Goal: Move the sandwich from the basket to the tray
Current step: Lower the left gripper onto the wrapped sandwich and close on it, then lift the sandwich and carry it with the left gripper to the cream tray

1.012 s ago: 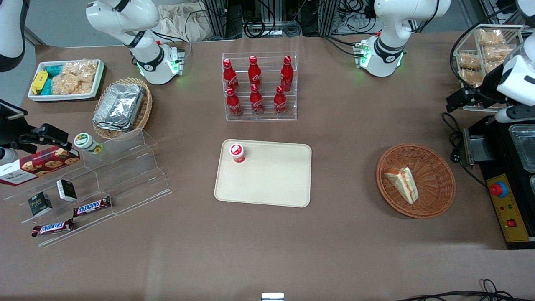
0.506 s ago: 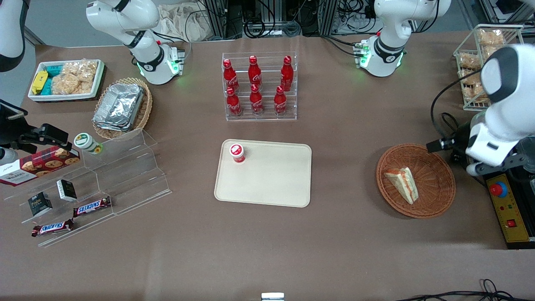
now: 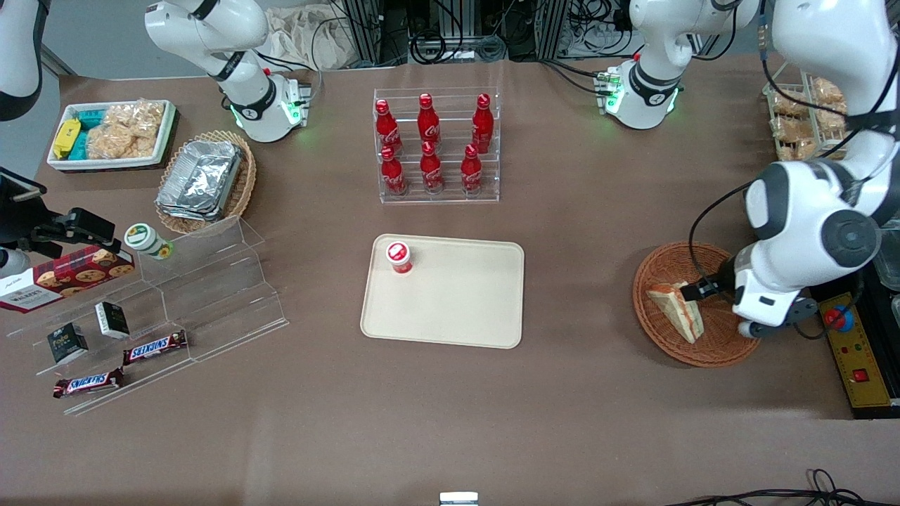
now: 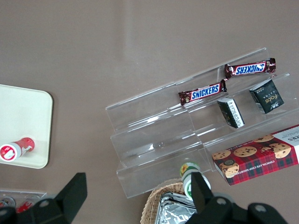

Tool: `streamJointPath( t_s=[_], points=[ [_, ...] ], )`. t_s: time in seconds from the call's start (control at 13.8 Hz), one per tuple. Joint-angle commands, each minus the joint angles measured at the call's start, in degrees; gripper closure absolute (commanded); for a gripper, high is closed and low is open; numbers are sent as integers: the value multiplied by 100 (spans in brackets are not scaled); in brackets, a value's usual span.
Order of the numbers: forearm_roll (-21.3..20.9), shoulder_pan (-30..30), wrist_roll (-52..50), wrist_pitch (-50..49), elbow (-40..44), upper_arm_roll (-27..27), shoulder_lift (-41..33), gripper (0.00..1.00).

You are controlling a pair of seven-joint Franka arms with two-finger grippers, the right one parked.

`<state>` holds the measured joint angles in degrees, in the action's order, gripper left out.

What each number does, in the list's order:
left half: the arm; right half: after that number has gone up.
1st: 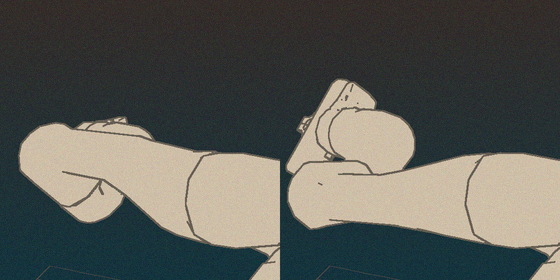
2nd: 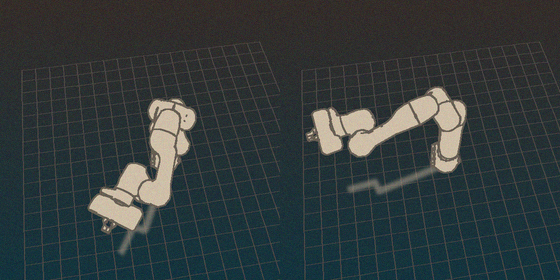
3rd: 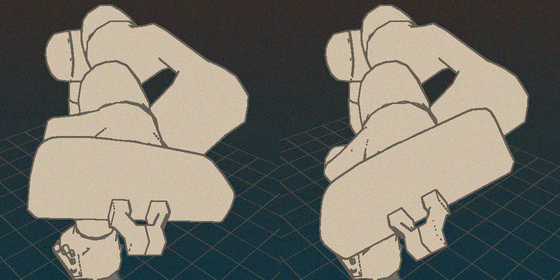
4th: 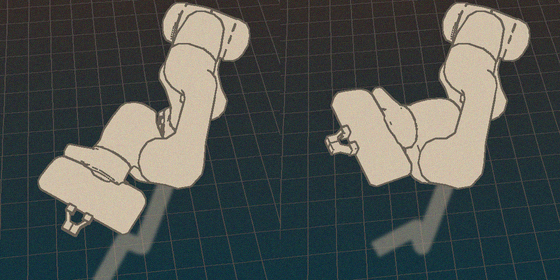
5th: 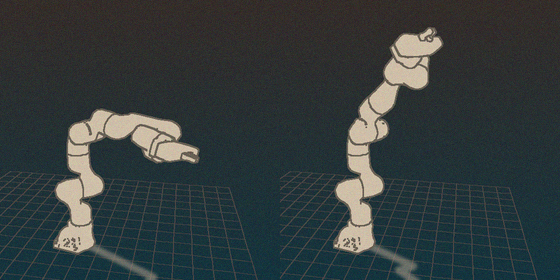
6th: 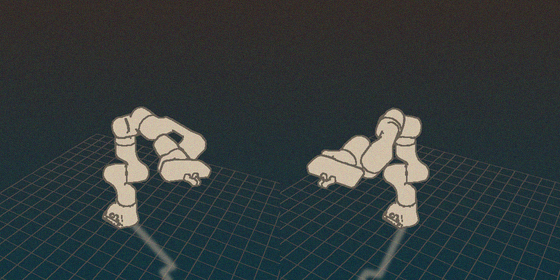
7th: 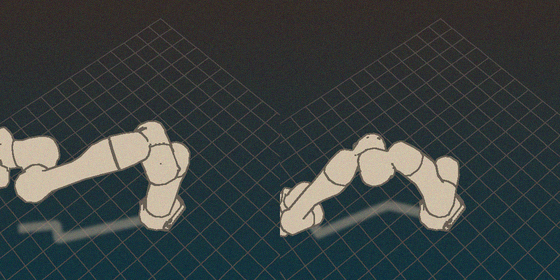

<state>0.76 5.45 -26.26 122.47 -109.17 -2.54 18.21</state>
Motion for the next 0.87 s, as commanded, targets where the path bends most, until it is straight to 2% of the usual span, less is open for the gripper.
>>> streamJointPath(
  t_s=[0.0, 0.22, 0.43, 0.51, 0.65, 0.8],
  points=[
    [-5, 219, -493, 460, -96, -36, 305, 0],
    [-49, 334, -503, 690, -114, -45, 622, 0],
    [-383, 351, -503, 681, -227, -54, 675, 2],
    [-435, 351, -495, 681, -245, -54, 666, 14],
    [-436, 343, -477, 655, -246, -62, 649, 51],
    [-436, 343, -459, 629, -246, -71, 588, 74]
  ],
)
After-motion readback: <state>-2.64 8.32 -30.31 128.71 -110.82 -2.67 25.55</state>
